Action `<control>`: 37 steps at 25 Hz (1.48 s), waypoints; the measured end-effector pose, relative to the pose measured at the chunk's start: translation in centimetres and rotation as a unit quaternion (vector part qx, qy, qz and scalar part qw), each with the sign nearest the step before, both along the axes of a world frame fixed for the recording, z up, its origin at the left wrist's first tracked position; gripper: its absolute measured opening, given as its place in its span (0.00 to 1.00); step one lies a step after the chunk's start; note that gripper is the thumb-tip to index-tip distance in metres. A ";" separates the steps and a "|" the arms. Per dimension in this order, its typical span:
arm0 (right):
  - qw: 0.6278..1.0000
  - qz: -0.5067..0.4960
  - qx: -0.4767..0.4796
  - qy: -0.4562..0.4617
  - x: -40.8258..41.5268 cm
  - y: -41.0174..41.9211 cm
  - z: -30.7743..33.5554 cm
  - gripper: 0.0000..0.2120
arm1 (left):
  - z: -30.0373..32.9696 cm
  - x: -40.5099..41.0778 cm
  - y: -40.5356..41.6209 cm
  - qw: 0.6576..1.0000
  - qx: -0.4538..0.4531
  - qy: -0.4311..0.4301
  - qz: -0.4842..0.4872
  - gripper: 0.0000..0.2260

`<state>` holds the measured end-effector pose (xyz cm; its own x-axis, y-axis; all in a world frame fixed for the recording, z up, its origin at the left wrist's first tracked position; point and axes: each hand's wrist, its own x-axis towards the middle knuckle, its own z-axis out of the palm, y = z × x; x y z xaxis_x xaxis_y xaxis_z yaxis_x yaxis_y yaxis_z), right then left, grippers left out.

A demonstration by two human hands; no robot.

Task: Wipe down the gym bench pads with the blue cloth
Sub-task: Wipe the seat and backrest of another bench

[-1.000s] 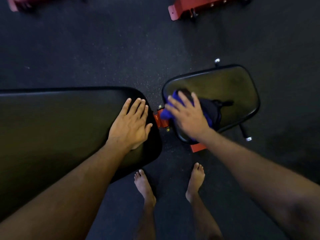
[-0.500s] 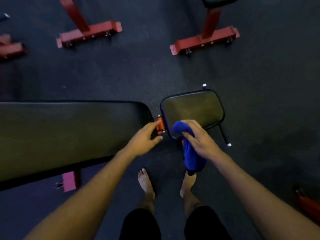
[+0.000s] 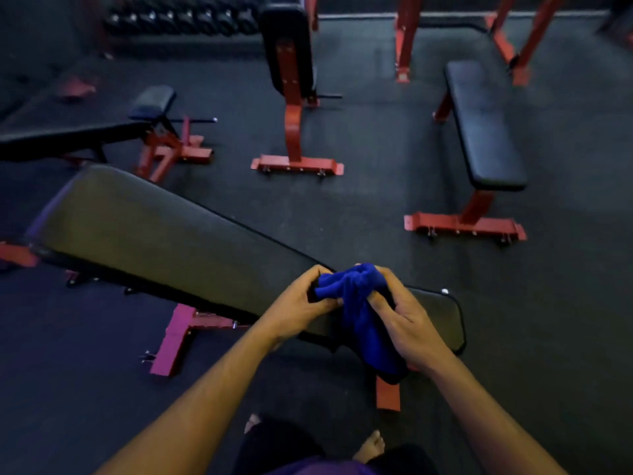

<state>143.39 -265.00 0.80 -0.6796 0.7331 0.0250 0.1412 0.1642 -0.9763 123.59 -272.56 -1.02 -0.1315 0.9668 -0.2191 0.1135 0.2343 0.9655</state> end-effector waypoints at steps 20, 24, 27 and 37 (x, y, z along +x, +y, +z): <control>0.967 0.238 0.092 0.026 -32.4 -16.8 8.0 0.12 | 8.6 -25.9 -29.3 0.929 0.067 0.233 0.280 0.11; 0.953 0.283 0.100 0.039 -39.9 -18.5 8.0 0.11 | 8.3 -31.7 -33.1 0.881 0.089 0.283 0.368 0.12; 0.941 0.318 0.104 0.044 -46.0 -19.1 7.7 0.18 | 8.6 -35.9 -34.5 0.874 0.088 0.269 0.395 0.15; 0.903 0.362 0.220 0.071 -69.0 -18.7 8.4 0.10 | 12.2 -56.3 -37.5 0.840 -0.025 0.343 0.420 0.09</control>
